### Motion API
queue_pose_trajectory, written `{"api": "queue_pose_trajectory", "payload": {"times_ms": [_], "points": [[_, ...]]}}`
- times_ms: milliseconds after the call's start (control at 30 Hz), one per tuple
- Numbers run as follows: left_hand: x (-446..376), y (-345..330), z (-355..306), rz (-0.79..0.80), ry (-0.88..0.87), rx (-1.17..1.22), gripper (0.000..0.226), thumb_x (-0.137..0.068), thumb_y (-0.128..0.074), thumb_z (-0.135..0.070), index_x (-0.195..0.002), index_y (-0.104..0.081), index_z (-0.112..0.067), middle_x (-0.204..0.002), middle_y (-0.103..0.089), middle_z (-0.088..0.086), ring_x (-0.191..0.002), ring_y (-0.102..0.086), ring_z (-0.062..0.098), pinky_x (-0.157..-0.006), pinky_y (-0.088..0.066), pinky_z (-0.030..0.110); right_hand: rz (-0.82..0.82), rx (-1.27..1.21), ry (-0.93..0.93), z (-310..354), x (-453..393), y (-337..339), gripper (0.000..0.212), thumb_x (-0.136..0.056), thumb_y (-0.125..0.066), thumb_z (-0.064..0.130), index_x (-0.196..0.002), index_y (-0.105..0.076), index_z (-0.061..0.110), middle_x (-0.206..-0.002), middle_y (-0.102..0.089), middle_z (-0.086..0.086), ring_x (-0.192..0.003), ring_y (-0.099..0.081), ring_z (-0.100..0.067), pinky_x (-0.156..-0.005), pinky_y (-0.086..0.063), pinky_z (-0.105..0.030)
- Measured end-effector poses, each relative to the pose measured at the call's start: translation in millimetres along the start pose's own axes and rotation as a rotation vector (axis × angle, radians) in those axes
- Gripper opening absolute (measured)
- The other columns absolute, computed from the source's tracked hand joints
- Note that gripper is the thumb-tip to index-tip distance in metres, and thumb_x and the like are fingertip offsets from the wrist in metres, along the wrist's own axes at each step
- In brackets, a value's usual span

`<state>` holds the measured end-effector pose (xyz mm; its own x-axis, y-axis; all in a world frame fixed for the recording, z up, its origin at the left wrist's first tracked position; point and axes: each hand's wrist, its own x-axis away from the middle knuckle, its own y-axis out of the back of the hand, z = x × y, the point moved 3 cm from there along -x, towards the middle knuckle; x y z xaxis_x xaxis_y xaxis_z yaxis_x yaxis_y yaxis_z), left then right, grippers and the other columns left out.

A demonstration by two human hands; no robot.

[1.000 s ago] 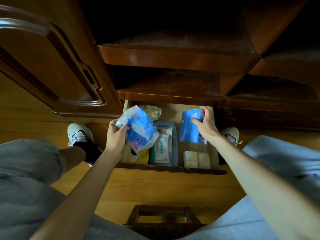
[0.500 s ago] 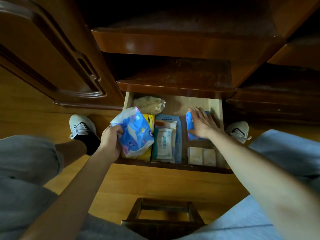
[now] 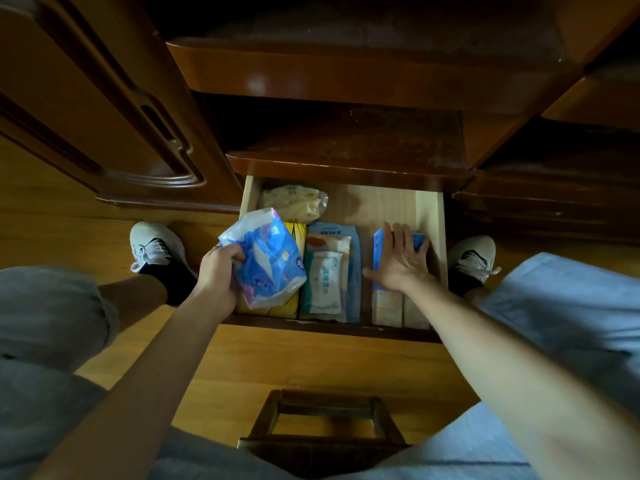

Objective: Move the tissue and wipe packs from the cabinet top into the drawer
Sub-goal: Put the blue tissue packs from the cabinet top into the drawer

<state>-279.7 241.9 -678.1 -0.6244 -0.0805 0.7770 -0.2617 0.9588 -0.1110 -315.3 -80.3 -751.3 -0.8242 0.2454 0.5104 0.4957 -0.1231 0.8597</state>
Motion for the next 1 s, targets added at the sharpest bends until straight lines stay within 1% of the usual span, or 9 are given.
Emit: {"api": "queue_pose_trajectory", "payload": {"times_ms": [133,267,467,567,633,733,800,867,1000], "points": [[-0.3,1.8,-1.2,-0.016,-0.012,0.003,0.048,-0.084,-0.05,-0.003,-0.131,-0.052,-0.004,-0.132,-0.06,0.023,-0.123,-0.06,0.044,-0.106,-0.046,0.061,-0.018,0.166,0.11,16.7,31.7,-27.9,0.133,-0.077,-0.06,0.076,-0.154,0.031,0.018,-0.161,0.037,-0.018,-0.147,0.036,-0.036,-0.113,0.014,-0.073],[-1.0,2.5,-1.9,-0.008,-0.012,0.018,0.049,-0.084,-0.049,-0.002,-0.132,-0.053,-0.005,-0.133,-0.061,0.024,-0.118,-0.064,0.04,-0.104,-0.048,0.06,-0.045,0.194,0.098,4.0,42.9,-39.2,0.109,-0.09,-0.057,0.055,-0.16,0.018,0.018,-0.164,0.033,-0.01,-0.151,0.03,-0.033,-0.118,0.002,-0.069],[3.5,-3.2,-5.6,0.009,-0.051,-0.006,0.053,-0.073,-0.052,-0.003,-0.125,-0.056,0.001,-0.114,-0.064,0.022,-0.105,-0.067,0.037,-0.098,-0.051,0.057,-0.039,0.153,0.1,3.0,44.0,-43.7,0.107,-0.089,-0.054,0.062,-0.162,0.011,0.021,-0.166,0.029,-0.01,-0.152,0.027,-0.033,-0.121,0.006,-0.064],[6.0,-7.7,-4.8,0.053,-0.079,-0.05,0.055,-0.066,-0.056,-0.007,-0.121,-0.058,-0.005,-0.11,-0.069,0.018,-0.097,-0.071,0.033,-0.086,-0.06,0.05,-0.184,0.022,0.165,7.8,46.1,-21.0,0.107,-0.086,-0.052,0.071,-0.163,0.0,0.019,-0.17,0.006,-0.014,-0.156,0.011,-0.033,-0.123,0.004,-0.059],[9.0,-13.0,-1.5,0.112,-0.078,-0.065,0.051,-0.068,-0.056,-0.007,-0.119,-0.058,-0.006,-0.104,-0.07,0.016,-0.089,-0.074,0.029,-0.075,-0.062,0.044,-0.282,-0.187,0.209,25.4,49.0,6.8,0.093,-0.088,-0.046,0.073,-0.16,-0.018,0.021,-0.164,-0.028,-0.012,-0.151,-0.022,-0.033,-0.12,-0.021,-0.056],[11.9,-18.7,11.9,0.222,-0.007,-0.066,0.035,-0.078,-0.055,-0.012,-0.113,-0.06,-0.01,-0.108,-0.069,0.015,-0.093,-0.074,0.028,-0.073,-0.06,0.04,0.136,-0.884,0.164,72.0,59.9,38.2,0.084,-0.078,-0.047,0.089,-0.143,-0.044,0.036,-0.138,-0.061,0.004,-0.118,-0.061,-0.015,-0.096,-0.052,-0.044],[16.6,-24.0,20.4,0.356,0.063,-0.103,0.044,-0.085,-0.057,-0.029,-0.125,-0.063,-0.012,-0.118,-0.072,0.015,-0.107,-0.071,0.034,-0.083,-0.06,0.046,0.298,-1.113,0.195,98.0,73.3,40.4,0.065,-0.079,-0.064,0.077,-0.129,-0.055,0.036,-0.124,-0.068,0.009,-0.106,-0.068,-0.005,-0.094,-0.058,-0.037],[20.7,-29.3,22.0,0.399,0.055,-0.185,0.051,-0.088,-0.064,-0.044,-0.128,-0.063,-0.013,-0.118,-0.074,0.015,-0.108,-0.072,0.034,-0.092,-0.059,0.05,0.203,-1.158,0.193,106.7,83.5,37.8,0.044,-0.086,-0.074,0.054,-0.122,-0.056,0.036,-0.116,-0.07,0.011,-0.097,-0.07,0.0,-0.083,-0.06,-0.024],[18.0,-25.4,16.9,0.16,-0.166,-0.289,0.055,-0.081,-0.077,-0.056,-0.112,-0.066,-0.011,-0.103,-0.077,0.011,-0.096,-0.076,0.028,-0.086,-0.062,0.048,0.11,-1.188,0.048,102.1,94.6,29.2,0.054,-0.081,-0.081,0.05,-0.123,-0.056,0.028,-0.118,-0.069,0.005,-0.104,-0.068,-0.013,-0.09,-0.057,-0.035]]}}
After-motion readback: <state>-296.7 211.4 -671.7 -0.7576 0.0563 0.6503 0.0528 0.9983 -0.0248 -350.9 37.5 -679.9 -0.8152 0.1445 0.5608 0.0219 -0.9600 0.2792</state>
